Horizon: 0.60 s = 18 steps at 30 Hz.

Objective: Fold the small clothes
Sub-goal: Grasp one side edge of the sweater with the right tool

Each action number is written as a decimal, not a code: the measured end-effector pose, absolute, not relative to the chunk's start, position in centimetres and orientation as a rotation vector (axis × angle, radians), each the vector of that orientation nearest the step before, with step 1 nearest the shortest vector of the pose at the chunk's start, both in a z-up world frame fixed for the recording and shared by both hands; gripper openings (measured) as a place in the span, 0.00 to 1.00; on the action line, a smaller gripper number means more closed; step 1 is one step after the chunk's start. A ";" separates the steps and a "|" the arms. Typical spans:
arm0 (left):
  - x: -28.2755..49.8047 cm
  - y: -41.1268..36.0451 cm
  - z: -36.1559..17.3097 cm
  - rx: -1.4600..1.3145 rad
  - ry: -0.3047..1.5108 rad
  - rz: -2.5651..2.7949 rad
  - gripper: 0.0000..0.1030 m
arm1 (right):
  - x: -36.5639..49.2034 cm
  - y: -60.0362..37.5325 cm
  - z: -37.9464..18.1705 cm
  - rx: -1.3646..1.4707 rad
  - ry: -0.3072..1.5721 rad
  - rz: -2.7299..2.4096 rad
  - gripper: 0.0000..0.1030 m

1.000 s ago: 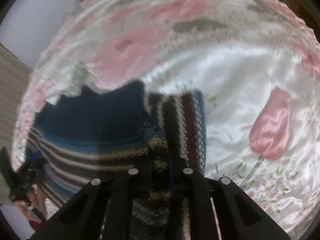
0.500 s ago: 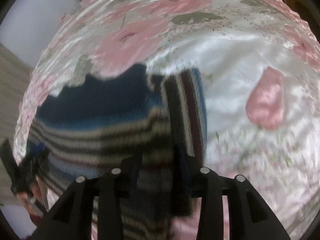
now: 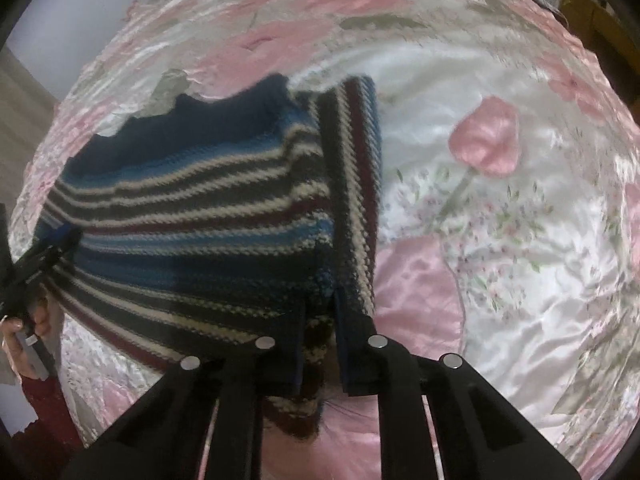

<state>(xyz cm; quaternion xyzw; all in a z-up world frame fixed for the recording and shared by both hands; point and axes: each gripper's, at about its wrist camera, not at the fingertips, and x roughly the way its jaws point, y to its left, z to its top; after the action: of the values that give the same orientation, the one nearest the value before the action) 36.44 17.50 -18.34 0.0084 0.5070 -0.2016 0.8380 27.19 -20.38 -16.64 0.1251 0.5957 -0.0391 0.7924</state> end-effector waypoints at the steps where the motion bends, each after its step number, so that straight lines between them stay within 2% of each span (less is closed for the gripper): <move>1: 36.4 17.5 -18.4 0.022 1.073 -0.426 0.82 | 27.1 -20.5 -17.3 0.283 1.291 -0.085 0.12; 6: 36.4 17.4 -18.4 0.035 1.073 -0.425 0.82 | 27.0 -20.8 -18.0 0.312 1.292 -0.091 0.12; 9: 36.4 17.4 -18.4 0.029 1.076 -0.425 0.82 | 26.9 -21.0 -17.2 0.358 1.292 -0.095 0.15; 10: 36.3 17.5 -18.3 0.021 1.080 -0.425 0.82 | 26.9 -21.1 -16.9 0.379 1.289 -0.096 0.20; 12: 36.3 17.8 -18.0 0.007 1.083 -0.417 0.84 | 26.7 -21.1 -15.9 0.408 1.269 -0.095 0.36; 13: 36.3 17.9 -17.9 0.003 1.084 -0.412 0.86 | 26.6 -21.1 -15.4 0.392 1.262 -0.116 0.50; 14: 36.3 18.0 -17.9 -0.001 1.086 -0.406 0.86 | 26.6 -21.2 -15.3 0.373 1.266 -0.134 0.59; 18: 36.5 18.4 -17.9 -0.009 1.100 -0.391 0.86 | 27.1 -22.2 -16.5 0.404 1.307 -0.141 0.61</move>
<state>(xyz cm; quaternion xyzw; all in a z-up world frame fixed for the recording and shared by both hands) 36.46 18.37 -17.92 -0.0042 0.5191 -0.1846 0.8345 27.13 -22.18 -16.48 0.1864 0.6030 -0.0652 0.7729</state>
